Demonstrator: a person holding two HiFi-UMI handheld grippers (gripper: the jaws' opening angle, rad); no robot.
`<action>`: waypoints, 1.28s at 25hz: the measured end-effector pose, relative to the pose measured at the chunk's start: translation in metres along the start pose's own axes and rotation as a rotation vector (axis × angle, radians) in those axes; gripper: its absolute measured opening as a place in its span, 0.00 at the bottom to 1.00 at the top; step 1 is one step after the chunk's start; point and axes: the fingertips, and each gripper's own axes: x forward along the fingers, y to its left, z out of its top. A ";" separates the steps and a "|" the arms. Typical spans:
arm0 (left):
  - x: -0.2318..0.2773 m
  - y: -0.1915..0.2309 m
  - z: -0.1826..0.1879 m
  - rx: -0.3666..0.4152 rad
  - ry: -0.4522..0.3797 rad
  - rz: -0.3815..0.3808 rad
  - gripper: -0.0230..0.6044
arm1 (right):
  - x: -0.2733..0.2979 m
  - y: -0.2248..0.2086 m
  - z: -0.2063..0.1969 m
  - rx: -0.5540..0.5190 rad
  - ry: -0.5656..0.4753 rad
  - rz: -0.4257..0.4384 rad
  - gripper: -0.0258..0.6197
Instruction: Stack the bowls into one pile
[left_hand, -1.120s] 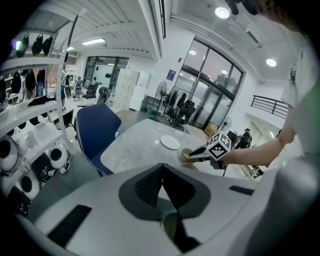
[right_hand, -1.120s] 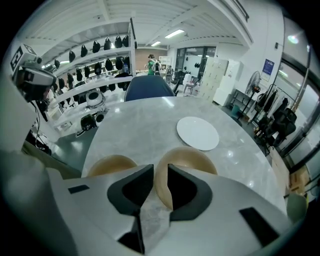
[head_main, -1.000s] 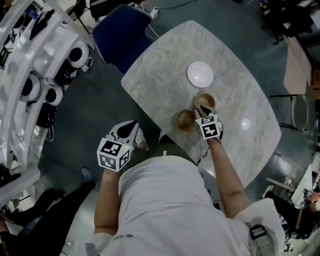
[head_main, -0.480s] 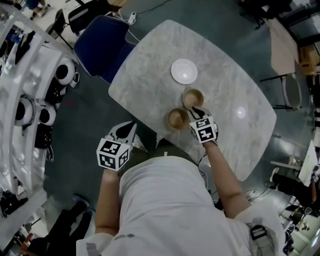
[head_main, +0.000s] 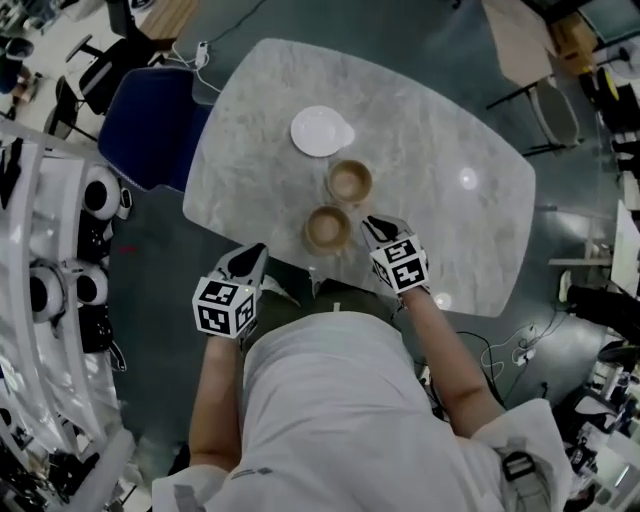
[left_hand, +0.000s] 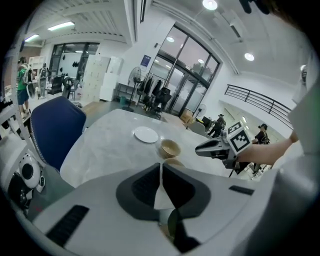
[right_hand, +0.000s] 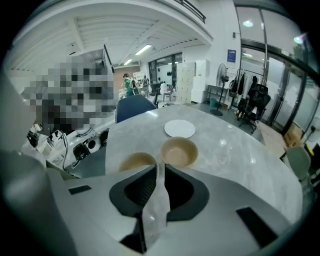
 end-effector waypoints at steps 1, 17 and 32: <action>0.006 -0.002 0.001 0.005 0.008 -0.010 0.04 | -0.004 0.000 -0.003 0.013 -0.004 -0.004 0.14; 0.092 -0.019 -0.026 0.064 0.207 -0.102 0.21 | -0.073 0.004 -0.084 0.275 -0.001 -0.151 0.14; 0.150 -0.016 -0.065 0.067 0.341 -0.094 0.23 | -0.110 0.006 -0.142 0.439 0.011 -0.247 0.14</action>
